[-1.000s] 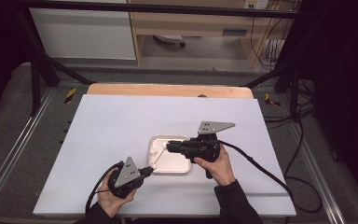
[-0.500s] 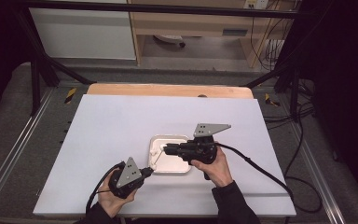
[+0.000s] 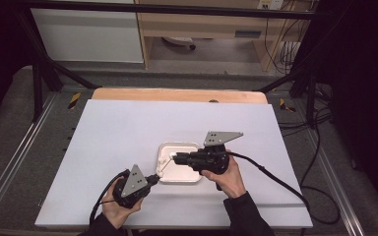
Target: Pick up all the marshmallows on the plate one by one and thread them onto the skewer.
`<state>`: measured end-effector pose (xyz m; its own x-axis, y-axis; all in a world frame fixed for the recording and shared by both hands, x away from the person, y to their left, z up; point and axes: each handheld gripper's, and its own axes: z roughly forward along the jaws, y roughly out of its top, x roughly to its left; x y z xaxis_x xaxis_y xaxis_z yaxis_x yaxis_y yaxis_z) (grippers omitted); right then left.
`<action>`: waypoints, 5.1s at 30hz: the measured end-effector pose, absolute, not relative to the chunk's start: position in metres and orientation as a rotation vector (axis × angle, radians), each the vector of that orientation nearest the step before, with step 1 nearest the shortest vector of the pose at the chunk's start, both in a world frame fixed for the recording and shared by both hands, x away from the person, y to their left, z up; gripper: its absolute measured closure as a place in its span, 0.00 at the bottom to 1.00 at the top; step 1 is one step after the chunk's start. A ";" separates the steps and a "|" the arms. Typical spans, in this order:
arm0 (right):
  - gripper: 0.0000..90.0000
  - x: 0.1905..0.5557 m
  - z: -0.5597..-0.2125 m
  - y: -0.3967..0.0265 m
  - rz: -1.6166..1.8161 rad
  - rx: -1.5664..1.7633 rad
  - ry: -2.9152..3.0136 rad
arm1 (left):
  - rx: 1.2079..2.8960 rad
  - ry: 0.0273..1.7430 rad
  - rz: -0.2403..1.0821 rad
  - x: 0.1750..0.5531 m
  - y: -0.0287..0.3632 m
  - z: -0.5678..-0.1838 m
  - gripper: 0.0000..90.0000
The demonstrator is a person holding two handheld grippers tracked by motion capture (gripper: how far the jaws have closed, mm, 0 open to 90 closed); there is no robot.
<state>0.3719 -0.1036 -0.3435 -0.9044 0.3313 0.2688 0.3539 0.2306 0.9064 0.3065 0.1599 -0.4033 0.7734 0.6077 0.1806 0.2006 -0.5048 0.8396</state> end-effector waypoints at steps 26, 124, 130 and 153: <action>0.94 0.370 -0.350 -0.100 -1.851 -0.661 -2.383 | 2.060 0.596 0.575 0.304 0.158 -0.402 0.99; 0.89 0.379 -0.338 -0.108 -1.864 -0.710 -2.374 | 2.064 0.585 0.512 0.306 0.160 -0.402 0.99; 0.90 0.378 -0.342 -0.104 -1.827 -0.691 -2.383 | 2.075 0.586 0.513 0.305 0.157 -0.403 0.99; 0.92 0.373 -0.353 -0.096 -1.731 -0.660 -2.451 | 2.120 0.576 0.520 0.308 0.151 -0.404 0.99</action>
